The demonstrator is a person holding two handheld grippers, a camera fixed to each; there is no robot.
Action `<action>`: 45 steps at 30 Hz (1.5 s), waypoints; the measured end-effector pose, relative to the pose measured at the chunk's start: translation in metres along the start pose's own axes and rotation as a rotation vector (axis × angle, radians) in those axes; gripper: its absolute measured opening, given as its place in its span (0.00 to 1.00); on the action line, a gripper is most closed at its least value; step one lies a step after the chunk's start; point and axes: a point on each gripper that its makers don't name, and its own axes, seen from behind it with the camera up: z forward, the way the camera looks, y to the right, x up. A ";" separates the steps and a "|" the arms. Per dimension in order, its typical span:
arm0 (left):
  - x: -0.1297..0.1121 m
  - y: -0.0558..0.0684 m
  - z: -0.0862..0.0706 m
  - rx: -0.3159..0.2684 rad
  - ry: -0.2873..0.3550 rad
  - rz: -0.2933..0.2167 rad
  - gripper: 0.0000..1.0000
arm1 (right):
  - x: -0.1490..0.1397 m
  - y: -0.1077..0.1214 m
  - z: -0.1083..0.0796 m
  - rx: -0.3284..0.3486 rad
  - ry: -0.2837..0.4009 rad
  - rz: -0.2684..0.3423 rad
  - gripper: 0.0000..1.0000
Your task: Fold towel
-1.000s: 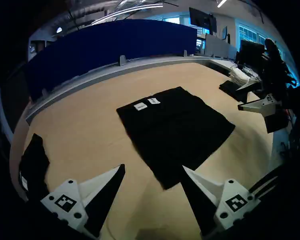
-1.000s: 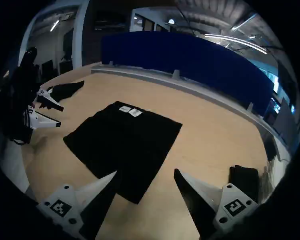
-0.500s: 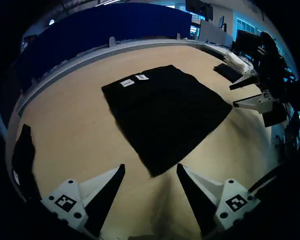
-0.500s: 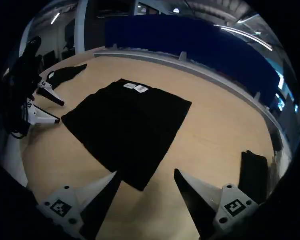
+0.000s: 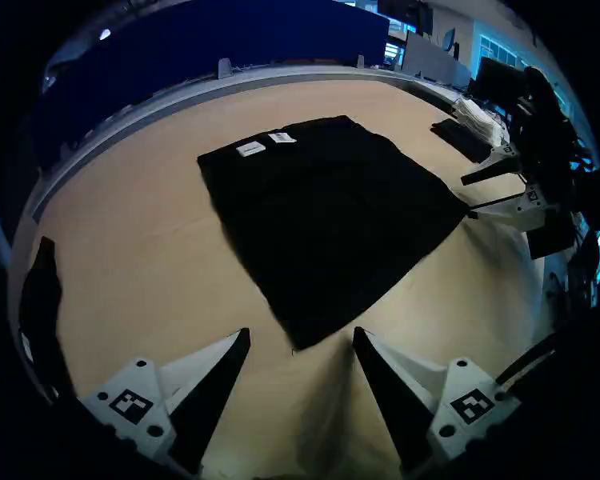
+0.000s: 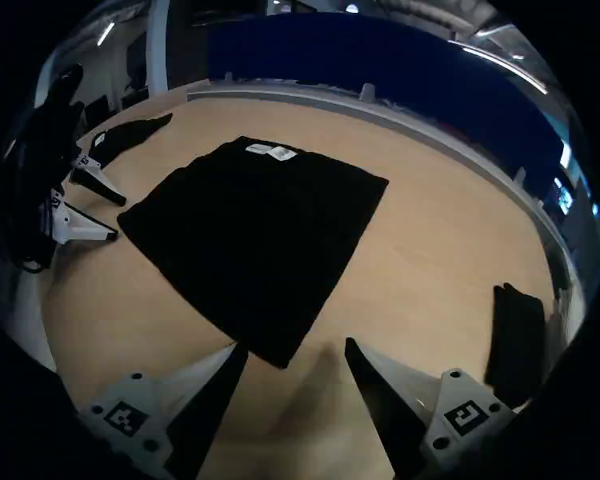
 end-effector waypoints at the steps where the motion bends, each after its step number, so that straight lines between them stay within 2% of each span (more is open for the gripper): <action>1: 0.000 0.001 0.001 0.000 -0.001 0.005 0.96 | -0.001 0.000 0.000 0.000 -0.001 0.000 0.94; 7: 0.000 0.001 0.003 0.008 -0.014 0.029 0.95 | -0.004 -0.002 0.001 0.015 -0.012 0.005 0.86; 15: 0.000 -0.003 0.003 0.032 -0.027 0.017 0.74 | -0.006 -0.006 0.002 0.033 -0.011 0.015 0.65; 19: -0.001 0.000 0.003 0.034 -0.032 0.017 0.55 | -0.009 -0.009 0.001 0.051 -0.016 0.015 0.52; 23: -0.002 0.002 0.003 0.037 -0.035 0.013 0.48 | -0.010 -0.011 0.001 0.055 -0.017 0.018 0.27; 24: -0.002 0.002 0.002 0.039 -0.036 0.010 0.43 | -0.009 -0.011 0.001 0.056 -0.017 0.018 0.24; 33: -0.002 0.001 0.002 0.059 -0.046 0.000 0.09 | -0.010 -0.014 0.002 0.067 -0.024 0.026 0.15; 36: -0.003 0.003 0.001 0.066 -0.042 -0.004 0.09 | -0.010 -0.013 0.002 0.065 -0.022 0.041 0.14; 41: -0.002 0.012 -0.001 0.047 -0.035 -0.003 0.08 | -0.010 -0.010 0.002 0.055 -0.022 0.056 0.13; 45: 0.002 0.016 -0.004 0.033 -0.024 -0.037 0.08 | -0.006 -0.010 -0.001 0.062 -0.016 0.057 0.13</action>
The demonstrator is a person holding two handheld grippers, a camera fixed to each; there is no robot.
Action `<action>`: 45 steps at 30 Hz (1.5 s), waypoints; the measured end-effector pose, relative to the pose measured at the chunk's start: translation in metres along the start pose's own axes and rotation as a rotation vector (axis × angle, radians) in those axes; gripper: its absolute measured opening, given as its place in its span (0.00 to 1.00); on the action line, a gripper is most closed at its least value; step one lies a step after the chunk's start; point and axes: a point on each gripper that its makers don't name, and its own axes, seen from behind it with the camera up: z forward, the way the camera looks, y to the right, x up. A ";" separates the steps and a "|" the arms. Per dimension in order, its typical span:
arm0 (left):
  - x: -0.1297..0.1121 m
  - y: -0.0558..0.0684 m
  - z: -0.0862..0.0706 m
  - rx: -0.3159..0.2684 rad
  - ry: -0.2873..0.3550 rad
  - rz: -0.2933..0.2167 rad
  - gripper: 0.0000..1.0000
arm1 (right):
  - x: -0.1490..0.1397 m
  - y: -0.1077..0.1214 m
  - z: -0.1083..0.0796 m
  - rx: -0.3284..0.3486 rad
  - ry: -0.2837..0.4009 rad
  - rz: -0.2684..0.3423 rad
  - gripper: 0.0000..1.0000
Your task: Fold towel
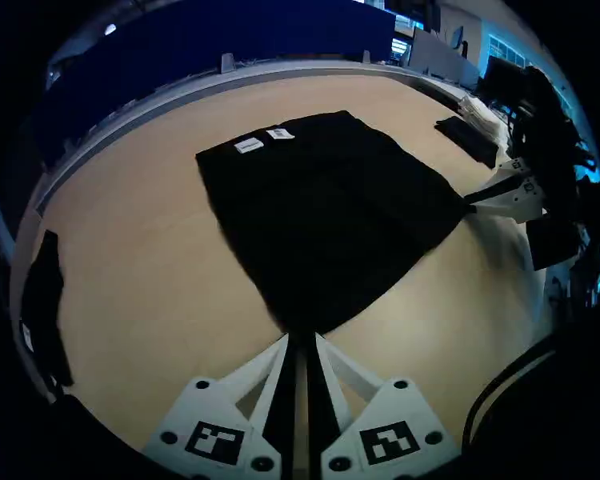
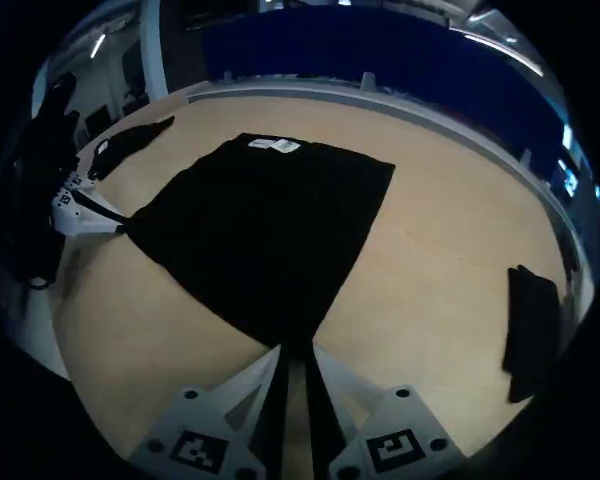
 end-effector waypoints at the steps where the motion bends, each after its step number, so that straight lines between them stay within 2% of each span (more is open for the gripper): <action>1: 0.002 -0.001 -0.001 0.001 0.004 -0.009 0.08 | 0.002 0.000 -0.001 0.000 0.003 0.000 0.13; 5: 0.009 -0.002 -0.008 0.000 0.019 -0.041 0.08 | 0.012 0.001 -0.007 0.004 0.025 0.003 0.13; 13: 0.024 -0.007 -0.028 0.016 0.054 -0.061 0.08 | 0.039 0.000 -0.025 0.013 0.074 0.003 0.13; 26: 0.044 -0.005 -0.075 0.020 0.092 -0.130 0.08 | 0.069 -0.009 -0.072 0.033 0.133 0.005 0.13; 35: 0.050 0.003 -0.108 0.018 0.104 -0.160 0.08 | 0.084 -0.016 -0.097 0.053 0.149 0.019 0.13; 41: 0.050 0.009 -0.112 0.012 0.102 -0.172 0.08 | 0.084 -0.014 -0.098 0.055 0.144 0.020 0.13; 45: 0.056 0.006 -0.108 0.014 0.109 -0.175 0.08 | 0.088 -0.012 -0.095 0.053 0.142 0.017 0.13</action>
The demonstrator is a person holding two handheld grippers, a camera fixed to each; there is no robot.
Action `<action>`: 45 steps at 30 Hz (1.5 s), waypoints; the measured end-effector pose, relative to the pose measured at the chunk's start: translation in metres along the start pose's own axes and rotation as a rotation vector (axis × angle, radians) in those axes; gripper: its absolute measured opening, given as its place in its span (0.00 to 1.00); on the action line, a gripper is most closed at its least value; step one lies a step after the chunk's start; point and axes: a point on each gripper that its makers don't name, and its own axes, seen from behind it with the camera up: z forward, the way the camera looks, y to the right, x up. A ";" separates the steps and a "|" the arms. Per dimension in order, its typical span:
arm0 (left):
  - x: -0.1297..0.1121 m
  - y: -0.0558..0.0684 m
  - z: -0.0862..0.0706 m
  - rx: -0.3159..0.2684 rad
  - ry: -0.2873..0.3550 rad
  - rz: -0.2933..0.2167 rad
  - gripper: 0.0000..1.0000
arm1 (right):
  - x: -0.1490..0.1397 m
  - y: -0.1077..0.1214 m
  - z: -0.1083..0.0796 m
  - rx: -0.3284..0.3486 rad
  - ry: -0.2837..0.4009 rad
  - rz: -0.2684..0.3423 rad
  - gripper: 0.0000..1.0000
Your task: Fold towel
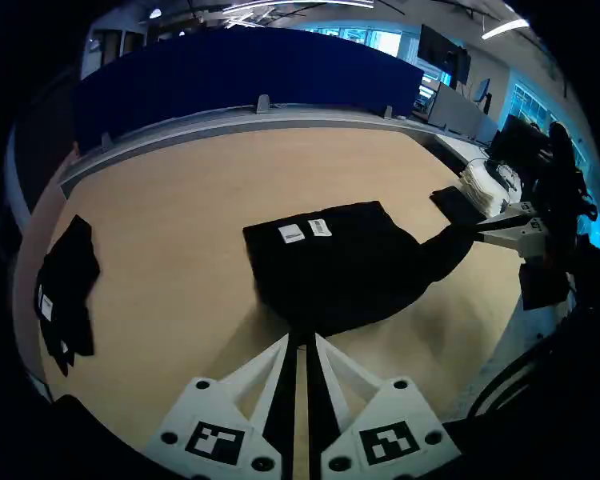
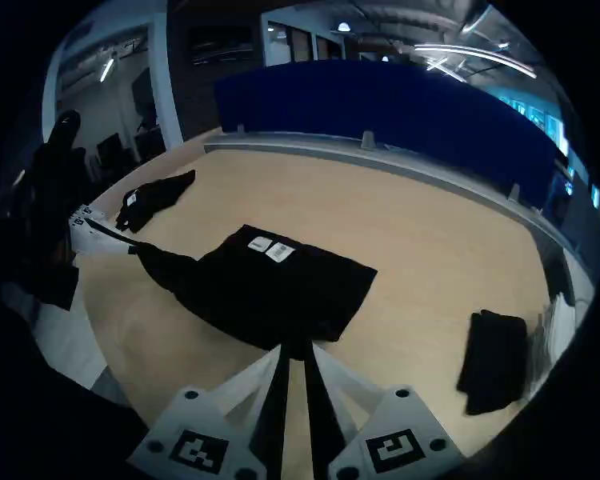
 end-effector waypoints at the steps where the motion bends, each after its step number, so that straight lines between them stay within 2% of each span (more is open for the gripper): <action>1: 0.002 -0.001 0.002 0.001 0.002 0.000 0.08 | 0.002 0.001 0.001 0.000 0.000 0.001 0.13; 12: 0.038 -0.020 0.035 0.019 0.014 0.051 0.08 | 0.022 0.027 0.029 -0.009 0.002 0.013 0.13; 23: 0.067 -0.042 0.079 0.034 0.016 0.046 0.08 | 0.034 0.060 0.068 -0.021 -0.017 0.039 0.13; 29: 0.065 -0.047 0.098 0.036 -0.006 0.065 0.08 | 0.029 0.069 0.085 -0.026 -0.040 0.046 0.13; 40: 0.056 -0.052 0.121 0.033 -0.030 0.070 0.08 | 0.011 0.077 0.106 -0.031 -0.088 0.077 0.13; 45: 0.055 -0.058 0.133 0.043 -0.039 0.092 0.08 | 0.007 0.082 0.116 -0.044 -0.103 0.093 0.13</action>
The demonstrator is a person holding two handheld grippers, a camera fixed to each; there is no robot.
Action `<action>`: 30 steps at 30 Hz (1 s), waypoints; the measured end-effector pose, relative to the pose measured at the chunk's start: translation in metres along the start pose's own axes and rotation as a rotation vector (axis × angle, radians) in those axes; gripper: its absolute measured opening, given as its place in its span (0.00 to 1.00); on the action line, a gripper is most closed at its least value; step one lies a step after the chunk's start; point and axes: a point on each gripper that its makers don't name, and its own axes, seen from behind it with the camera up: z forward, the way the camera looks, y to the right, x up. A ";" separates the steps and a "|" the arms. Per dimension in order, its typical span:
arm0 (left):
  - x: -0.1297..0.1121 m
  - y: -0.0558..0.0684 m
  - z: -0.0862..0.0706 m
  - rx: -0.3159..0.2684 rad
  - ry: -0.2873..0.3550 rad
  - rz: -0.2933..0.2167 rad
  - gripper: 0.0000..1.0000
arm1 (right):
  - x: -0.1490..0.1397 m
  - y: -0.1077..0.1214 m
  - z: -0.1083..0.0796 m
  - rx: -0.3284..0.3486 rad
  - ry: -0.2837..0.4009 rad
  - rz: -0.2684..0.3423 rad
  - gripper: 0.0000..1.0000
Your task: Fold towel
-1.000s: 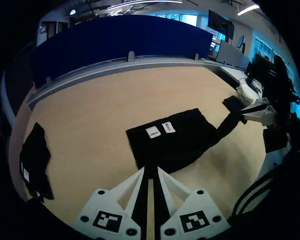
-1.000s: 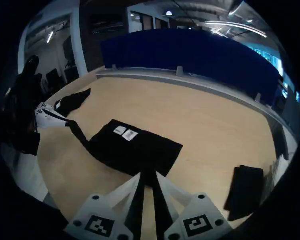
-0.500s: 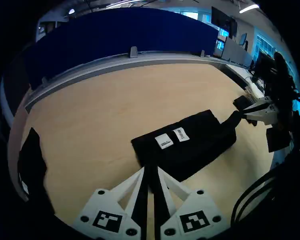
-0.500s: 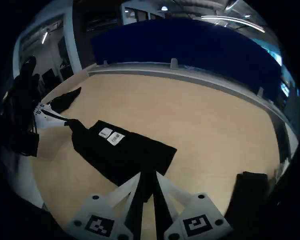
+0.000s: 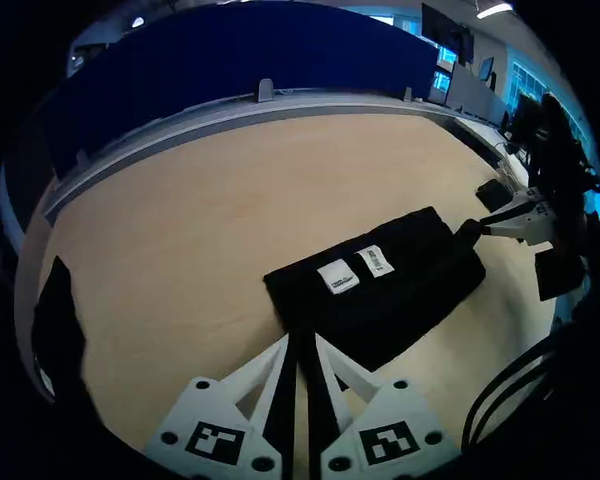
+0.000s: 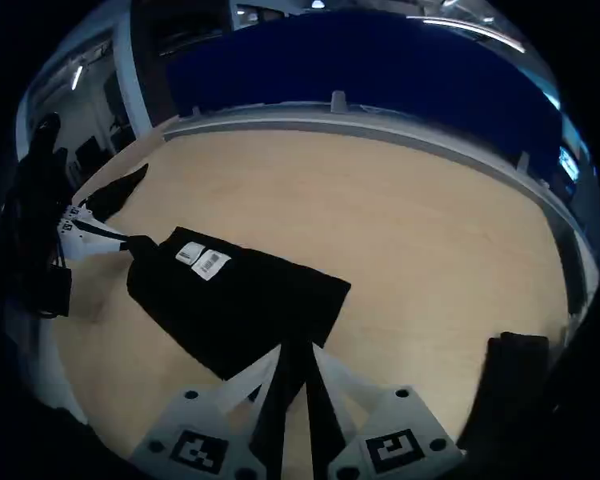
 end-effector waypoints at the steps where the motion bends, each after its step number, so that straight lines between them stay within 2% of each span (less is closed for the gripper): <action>1: 0.001 -0.001 0.002 0.002 -0.001 0.006 0.08 | 0.000 0.001 0.002 -0.003 -0.001 0.003 0.13; 10: 0.007 -0.010 0.017 0.010 -0.004 0.026 0.10 | 0.007 0.006 0.015 -0.027 0.000 0.023 0.15; 15: 0.005 -0.016 0.022 0.022 -0.009 0.033 0.18 | 0.008 0.012 0.019 -0.056 0.000 0.035 0.26; 20: 0.002 -0.022 0.026 0.037 -0.015 0.034 0.29 | 0.008 0.017 0.020 -0.070 0.001 0.037 0.44; 22: 0.000 -0.023 0.026 0.038 -0.019 0.028 0.41 | 0.009 0.019 0.020 -0.077 0.007 0.033 0.56; 27: -0.004 -0.021 0.023 0.029 -0.026 0.002 0.83 | 0.011 0.022 0.019 -0.095 0.013 0.025 0.88; 28: -0.005 -0.020 0.022 0.026 -0.025 -0.003 0.90 | 0.010 0.022 0.018 -0.093 0.012 0.025 0.93; 30: -0.006 -0.020 0.020 0.025 -0.021 -0.012 0.97 | 0.010 0.020 0.017 -0.086 0.012 0.026 0.95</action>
